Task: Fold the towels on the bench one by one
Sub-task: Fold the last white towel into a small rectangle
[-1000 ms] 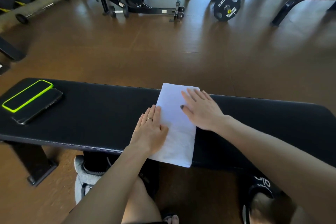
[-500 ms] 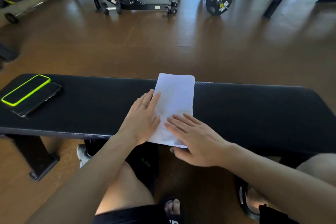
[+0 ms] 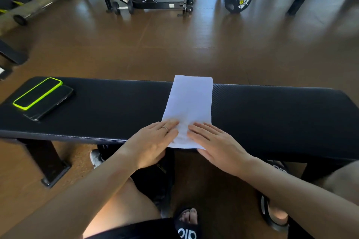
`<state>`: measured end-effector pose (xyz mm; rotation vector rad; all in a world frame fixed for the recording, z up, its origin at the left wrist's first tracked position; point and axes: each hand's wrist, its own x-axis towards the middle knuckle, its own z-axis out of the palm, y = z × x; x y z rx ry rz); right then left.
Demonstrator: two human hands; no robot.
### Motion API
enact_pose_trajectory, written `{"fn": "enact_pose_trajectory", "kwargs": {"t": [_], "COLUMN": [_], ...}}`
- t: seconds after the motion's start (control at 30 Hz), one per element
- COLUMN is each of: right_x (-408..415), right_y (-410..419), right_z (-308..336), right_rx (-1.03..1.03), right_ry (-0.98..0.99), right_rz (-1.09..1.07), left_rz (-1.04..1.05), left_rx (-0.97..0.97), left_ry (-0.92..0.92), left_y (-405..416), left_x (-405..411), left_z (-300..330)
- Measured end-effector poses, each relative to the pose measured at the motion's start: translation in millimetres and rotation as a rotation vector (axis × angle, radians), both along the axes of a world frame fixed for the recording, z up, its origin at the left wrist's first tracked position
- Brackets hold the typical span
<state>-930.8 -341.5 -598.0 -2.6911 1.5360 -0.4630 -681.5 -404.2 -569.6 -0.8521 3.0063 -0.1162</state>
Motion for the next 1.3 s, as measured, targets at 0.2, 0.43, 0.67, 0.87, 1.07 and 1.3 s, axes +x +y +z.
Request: {"fn": "enact_pose_trajectory", "kwargs": {"t": [0.2,0.43,0.67,0.87,1.07,1.3], "right_x": [-16,-23,-9,2,3,3], "right_y": [1,-3,-33,-46,-52,-55], "right_z": [13,36,29,10,8,8], "right_rx": [0.12,0.415,0.285,0.198,0.077,0.0], "right_ry": [-0.097,-0.511,-0.768,-0.689,-0.434,-0.236], "right_rz": [-0.022,-0.16,-0.473,-0.653,-0.682,-0.615], "left_rz": [-0.08,0.262,0.534,0.73,0.827,0.779], "left_rx": [-0.066,0.279,0.445,0.498,0.366,0.128], "left_ry": [0.127,0.484,0.641,0.683,0.546,0.348], "left_y": [1,0,-28,-39,-43,-46], "left_x": [-1,-2,-28,-43,-57,-59], "left_z": [6,8,7,-1,-1,-2]}}
